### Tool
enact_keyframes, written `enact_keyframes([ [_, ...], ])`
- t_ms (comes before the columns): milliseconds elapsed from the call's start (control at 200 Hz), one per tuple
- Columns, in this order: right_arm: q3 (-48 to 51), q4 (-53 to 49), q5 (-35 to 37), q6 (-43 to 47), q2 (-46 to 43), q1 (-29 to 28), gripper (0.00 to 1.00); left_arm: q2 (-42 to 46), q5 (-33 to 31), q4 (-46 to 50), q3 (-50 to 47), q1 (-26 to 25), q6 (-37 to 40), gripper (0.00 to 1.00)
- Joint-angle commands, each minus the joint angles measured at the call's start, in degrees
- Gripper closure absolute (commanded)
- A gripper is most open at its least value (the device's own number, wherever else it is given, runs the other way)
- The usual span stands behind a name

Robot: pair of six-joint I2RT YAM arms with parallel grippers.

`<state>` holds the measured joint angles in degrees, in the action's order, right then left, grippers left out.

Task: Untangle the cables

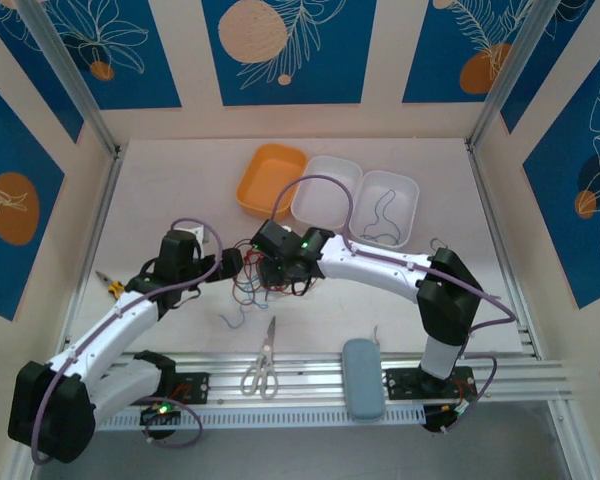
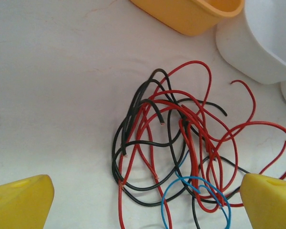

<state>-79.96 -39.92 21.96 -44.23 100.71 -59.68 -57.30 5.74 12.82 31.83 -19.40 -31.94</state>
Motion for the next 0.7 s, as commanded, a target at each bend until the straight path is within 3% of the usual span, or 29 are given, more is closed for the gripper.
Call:
enact_keyframes([
  [0, -3.32, -2.89, 3.22, -2.36, 1.17, -2.54, 0.46, -1.17, 1.70, -2.32, -1.06, 1.91, -1.64, 0.00],
  [385, -14.61, -5.97, 0.64, -3.80, 13.89, -4.20, 0.27, -2.50, 3.75, -4.12, -3.00, 5.30, -2.65, 0.00],
  [695, -17.12, -6.73, 0.41, -3.62, 19.14, -3.50, 0.22, -2.55, 3.67, -3.70, -3.71, 6.27, -1.81, 0.00],
])
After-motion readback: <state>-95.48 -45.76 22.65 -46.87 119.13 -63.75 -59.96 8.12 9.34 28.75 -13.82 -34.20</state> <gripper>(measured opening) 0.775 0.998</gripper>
